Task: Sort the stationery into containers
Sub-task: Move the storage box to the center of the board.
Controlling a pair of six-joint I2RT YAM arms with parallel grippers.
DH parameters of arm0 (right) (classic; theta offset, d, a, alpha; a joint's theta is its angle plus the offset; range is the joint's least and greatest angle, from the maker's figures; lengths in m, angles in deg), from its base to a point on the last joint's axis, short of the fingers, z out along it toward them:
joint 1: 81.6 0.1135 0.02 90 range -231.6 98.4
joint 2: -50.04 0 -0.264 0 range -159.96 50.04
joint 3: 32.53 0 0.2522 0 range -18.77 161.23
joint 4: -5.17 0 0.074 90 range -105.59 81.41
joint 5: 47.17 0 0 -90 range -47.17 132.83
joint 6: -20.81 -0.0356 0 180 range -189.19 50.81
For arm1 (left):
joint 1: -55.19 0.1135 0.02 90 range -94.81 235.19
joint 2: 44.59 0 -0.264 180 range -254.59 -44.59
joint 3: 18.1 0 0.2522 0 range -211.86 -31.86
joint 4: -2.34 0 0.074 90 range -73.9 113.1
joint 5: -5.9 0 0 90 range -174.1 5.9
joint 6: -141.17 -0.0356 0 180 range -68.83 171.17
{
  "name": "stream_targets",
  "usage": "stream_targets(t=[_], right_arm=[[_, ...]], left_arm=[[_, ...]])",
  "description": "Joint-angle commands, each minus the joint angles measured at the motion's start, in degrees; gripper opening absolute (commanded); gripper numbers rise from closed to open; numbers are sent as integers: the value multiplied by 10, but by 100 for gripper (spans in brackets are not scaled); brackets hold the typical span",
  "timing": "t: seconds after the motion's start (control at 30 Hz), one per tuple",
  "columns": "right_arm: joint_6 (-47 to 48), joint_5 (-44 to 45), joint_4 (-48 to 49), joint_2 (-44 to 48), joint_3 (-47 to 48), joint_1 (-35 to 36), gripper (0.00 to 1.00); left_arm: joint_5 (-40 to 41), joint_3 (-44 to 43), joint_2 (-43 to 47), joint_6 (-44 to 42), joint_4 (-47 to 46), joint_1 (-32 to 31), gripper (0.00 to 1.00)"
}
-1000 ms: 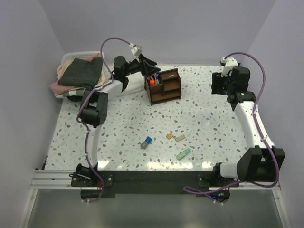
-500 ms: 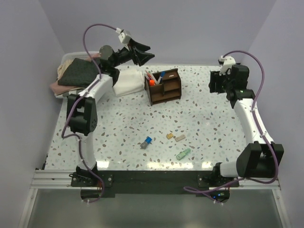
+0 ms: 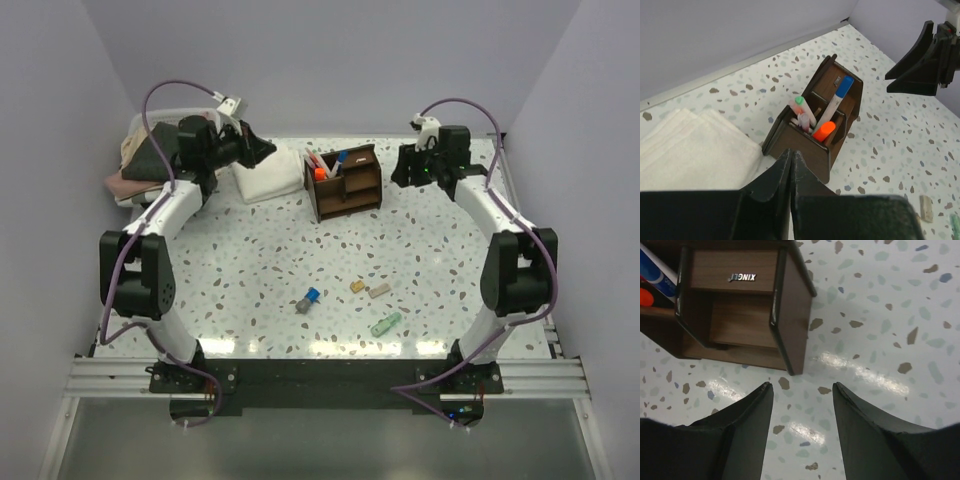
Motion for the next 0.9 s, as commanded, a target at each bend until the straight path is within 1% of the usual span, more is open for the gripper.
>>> stream_targets(t=[0.0, 0.03, 0.07, 0.1, 0.17, 0.2, 0.3, 0.4, 0.43, 0.53, 0.6, 0.63, 0.67, 0.73, 0.77, 0.87], right_arm=[[-33, -36, 90, -38, 30, 29, 55], [-37, -35, 92, -60, 47, 31, 55], [-45, -33, 92, -69, 58, 32, 55], [-47, -30, 92, -79, 68, 33, 55], [-56, -10, 87, -102, 97, 33, 55], [-59, -7, 81, -108, 121, 33, 55], [-71, -7, 62, -134, 152, 33, 54], [-70, 20, 55, -150, 162, 44, 50], [-70, 27, 55, -154, 161, 47, 43], [-63, 43, 57, -150, 149, 61, 33], [-57, 50, 55, -141, 139, 69, 31], [-51, 55, 51, -137, 135, 77, 27], [-50, 64, 49, -131, 128, 79, 22], [-46, 72, 48, -122, 119, 86, 20], [-44, 76, 48, -114, 112, 87, 14], [-38, 87, 42, -100, 94, 92, 9]], left_arm=[[54, 17, 74, -121, 111, 7, 25], [63, 28, 81, -127, 119, 7, 34], [70, 33, 97, -134, 132, 7, 44], [91, 40, 107, -134, 135, 7, 59], [108, 62, 137, -136, 138, 7, 65], [110, 78, 147, -138, 138, 7, 65], [114, 98, 170, -137, 140, 7, 66], [111, 112, 183, -130, 135, 8, 66], [112, 116, 189, -125, 131, 8, 66], [113, 129, 200, -120, 118, 10, 66], [111, 140, 206, -116, 113, 14, 66], [108, 142, 211, -112, 111, 15, 66], [108, 146, 213, -111, 109, 17, 66], [104, 155, 219, -107, 105, 22, 66], [102, 159, 220, -104, 102, 24, 66], [96, 168, 225, -98, 93, 27, 66]])
